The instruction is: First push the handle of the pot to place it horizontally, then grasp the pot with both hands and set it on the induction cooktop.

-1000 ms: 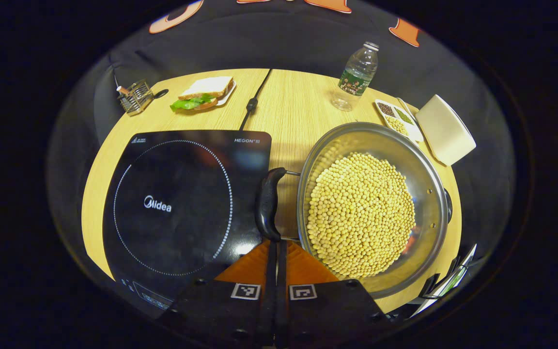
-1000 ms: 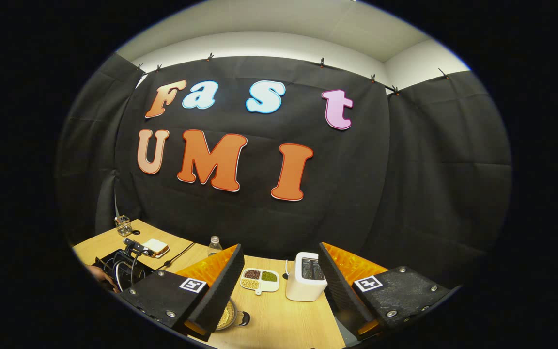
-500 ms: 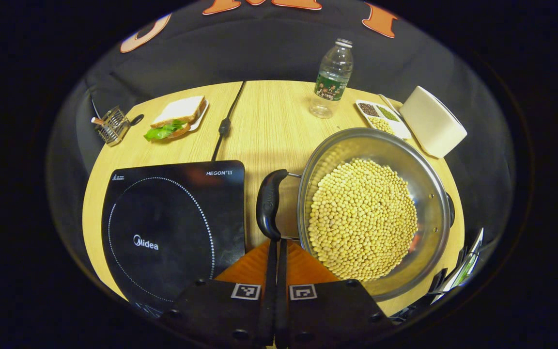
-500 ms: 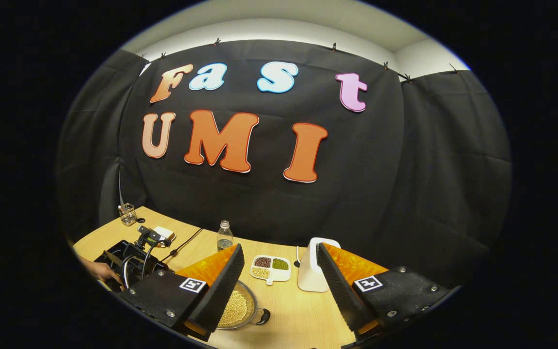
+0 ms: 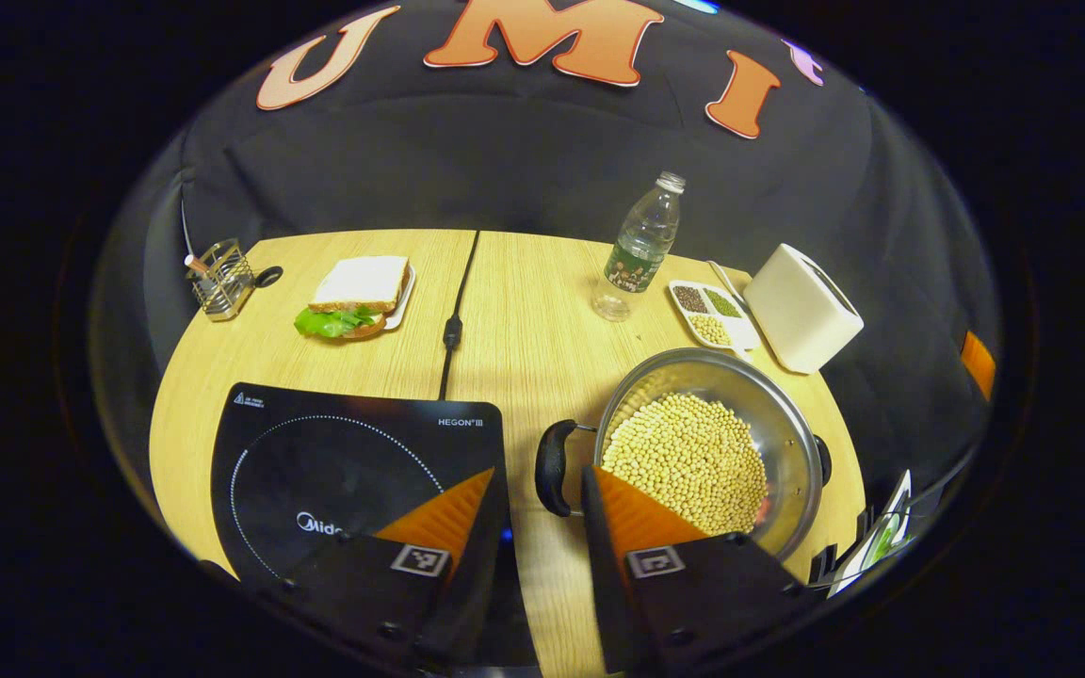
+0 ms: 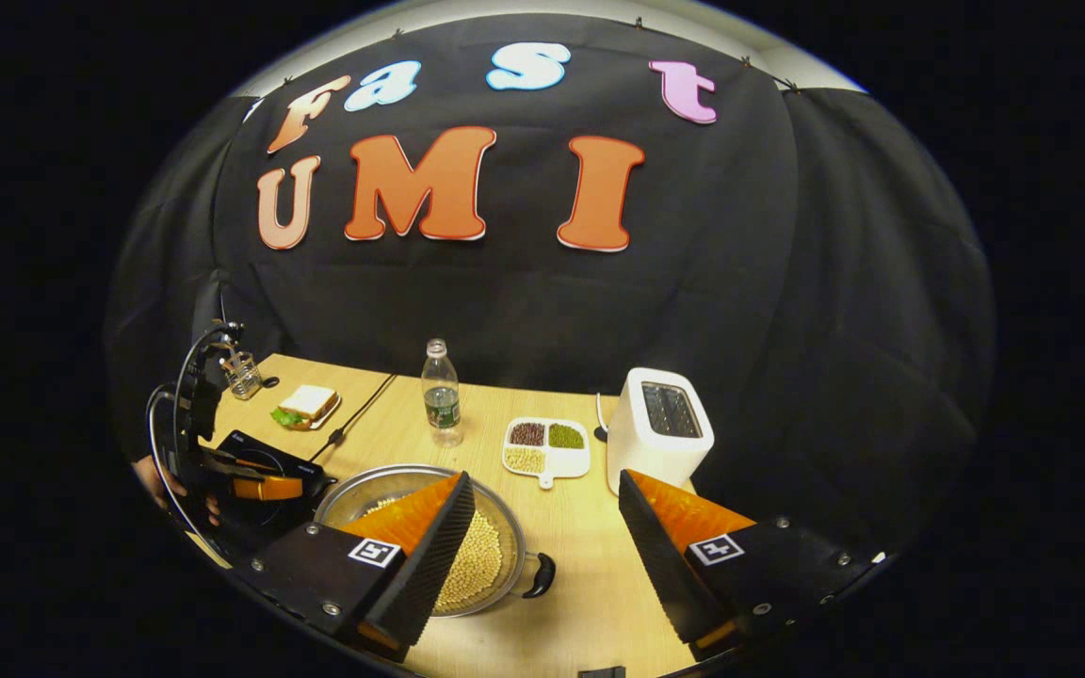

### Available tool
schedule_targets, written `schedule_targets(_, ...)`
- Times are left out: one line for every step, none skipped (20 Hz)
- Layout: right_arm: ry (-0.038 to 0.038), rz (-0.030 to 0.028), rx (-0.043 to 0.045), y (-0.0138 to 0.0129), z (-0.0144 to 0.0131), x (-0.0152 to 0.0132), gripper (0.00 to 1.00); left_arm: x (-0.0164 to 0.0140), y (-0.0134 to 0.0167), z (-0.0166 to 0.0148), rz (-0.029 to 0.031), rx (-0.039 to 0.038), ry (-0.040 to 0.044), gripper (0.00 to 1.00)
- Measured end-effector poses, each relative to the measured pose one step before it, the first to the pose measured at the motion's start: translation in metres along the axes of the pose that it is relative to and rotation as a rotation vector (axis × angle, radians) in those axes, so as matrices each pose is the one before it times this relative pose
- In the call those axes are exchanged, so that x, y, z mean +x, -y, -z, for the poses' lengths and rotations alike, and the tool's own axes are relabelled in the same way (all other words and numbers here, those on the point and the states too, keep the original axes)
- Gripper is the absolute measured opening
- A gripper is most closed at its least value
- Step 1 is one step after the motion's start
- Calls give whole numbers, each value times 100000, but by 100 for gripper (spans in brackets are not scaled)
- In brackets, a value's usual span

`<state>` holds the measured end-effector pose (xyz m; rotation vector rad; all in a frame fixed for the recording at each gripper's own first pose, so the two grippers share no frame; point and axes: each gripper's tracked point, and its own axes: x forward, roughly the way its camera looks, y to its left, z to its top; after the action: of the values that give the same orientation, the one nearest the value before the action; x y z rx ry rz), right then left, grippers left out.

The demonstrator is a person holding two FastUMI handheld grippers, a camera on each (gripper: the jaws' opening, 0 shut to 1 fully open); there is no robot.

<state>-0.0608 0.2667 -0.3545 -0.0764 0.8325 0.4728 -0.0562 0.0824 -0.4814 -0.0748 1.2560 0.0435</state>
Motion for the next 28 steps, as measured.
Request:
schedule_targets(-2759,-377,756,-171,1115,699,95,362,401,209,872,1512,-742,58)
schedule_targets(-3232,-66,510,-97,1021,851,96,333,1043,-271,2799,538,12,56)
schedule_targets(-3241,33,885,-69,1086,934,95,473,930,-315,2710,1050,639,70)
schedule_targets(-3499,14,769,-62,1139,988,96,579,536,-239,1371,1704,527,77)
schedule_targets(-3513,7,984,-211,1126,847,96,641,167,-31,-223,2406,-427,94)
schedule_targets(-3479,19,982,-38,1017,866,96,727,-3,-49,-771,1567,-1102,94)
schedule_targets(-3148,-293,966,-9,866,842,96,740,-19,189,-370,907,-1206,94)
schedule_targets(-3205,-208,888,-44,1156,712,96,759,-168,73,-834,467,-1421,94)
schedule_targets(-2746,-97,994,-91,989,643,96,689,-36,351,415,191,-1614,94)
schedule_targets(-1926,247,963,53,717,948,96,654,-67,159,-19,-202,-1244,94)
schedule_targets(-2387,-222,877,108,724,808,96,456,-28,349,208,-312,-1289,94)
schedule_targets(-2354,-280,1083,-15,653,777,96,440,80,102,459,-886,-583,94)
schedule_targets(-2025,-107,860,27,628,630,96,313,389,144,1383,-1133,-399,94)
schedule_targets(-2251,414,561,68,639,681,95,352,-49,6,-469,-214,112,94)
schedule_targets(-1840,386,376,14,532,687,95,33,-73,190,-201,-326,-606,93)
schedule_targets(-2182,662,293,98,498,768,94,514,-110,319,-578,-494,-893,94)
schedule_targets(-1876,238,559,37,511,767,93,65,9,261,-765,-30,-853,97)
schedule_targets(-1609,-71,1010,-147,380,827,93,308,21,-285,44,180,1683,93)
schedule_targets(-1356,117,848,-137,451,818,92,109,-106,254,-407,-448,-159,91)
schedule_targets(-1508,391,714,-78,451,725,91,206,-70,-238,-780,-53,1719,91)
schedule_targets(-1473,341,659,-61,479,570,90,84,7,-11,-759,460,760,89)
schedule_targets(-418,807,280,2,160,490,89,244,-186,16,-1177,730,772,89)
schedule_targets(-116,1160,-228,131,120,470,88,63,-225,111,-1642,1078,990,86)
schedule_targets(-135,1543,-403,212,-36,347,87,122,81,-47,-1372,1284,937,83)
schedule_targets(-206,1873,-644,307,155,350,85,173,-326,159,-2510,2049,155,82)
schedule_targets(-1022,1756,-807,300,255,313,80,335,-206,99,-1902,1276,577,82)
schedule_targets(79,-659,924,-84,13,393,76,340,-22,-33,-834,712,1221,78)
schedule_targets(-479,-508,1395,-95,-38,-239,67,-381,20,-78,-180,-47,96,77)
